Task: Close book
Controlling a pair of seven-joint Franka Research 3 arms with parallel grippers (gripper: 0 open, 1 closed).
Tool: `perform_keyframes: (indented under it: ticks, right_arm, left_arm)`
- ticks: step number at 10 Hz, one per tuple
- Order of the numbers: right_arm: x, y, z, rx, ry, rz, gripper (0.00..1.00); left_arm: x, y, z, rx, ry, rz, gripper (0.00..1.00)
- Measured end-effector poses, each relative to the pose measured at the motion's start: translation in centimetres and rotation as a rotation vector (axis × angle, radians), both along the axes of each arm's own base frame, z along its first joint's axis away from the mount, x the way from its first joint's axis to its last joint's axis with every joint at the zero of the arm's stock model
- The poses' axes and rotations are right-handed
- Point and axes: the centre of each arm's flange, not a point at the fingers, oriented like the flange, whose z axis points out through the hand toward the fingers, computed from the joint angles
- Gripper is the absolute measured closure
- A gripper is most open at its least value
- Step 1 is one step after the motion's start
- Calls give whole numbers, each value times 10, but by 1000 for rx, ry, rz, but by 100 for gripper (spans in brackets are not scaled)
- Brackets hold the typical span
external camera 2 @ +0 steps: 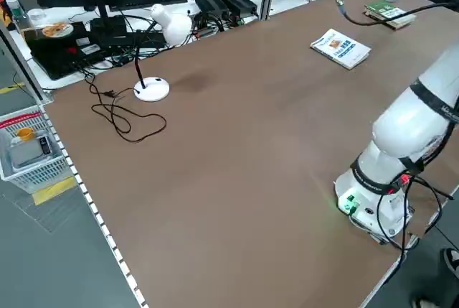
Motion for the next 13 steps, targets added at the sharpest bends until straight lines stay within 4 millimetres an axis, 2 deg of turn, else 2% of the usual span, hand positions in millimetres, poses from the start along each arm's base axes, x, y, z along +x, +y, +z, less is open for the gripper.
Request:
perform_keyframes:
  ticks: [4,8,13]
  right_arm:
    - [2,4,-10,9,6,5,0]
    - [1,8,-9,40,2,6,0]
    - [1,9,-8,46,-14,7,0]
  left_arm:
    - [0,3,-1,-2,1,6,0]
    - [9,14,-6,-27,-12,19,0]
    - [21,14,-7,-29,-22,6,0]
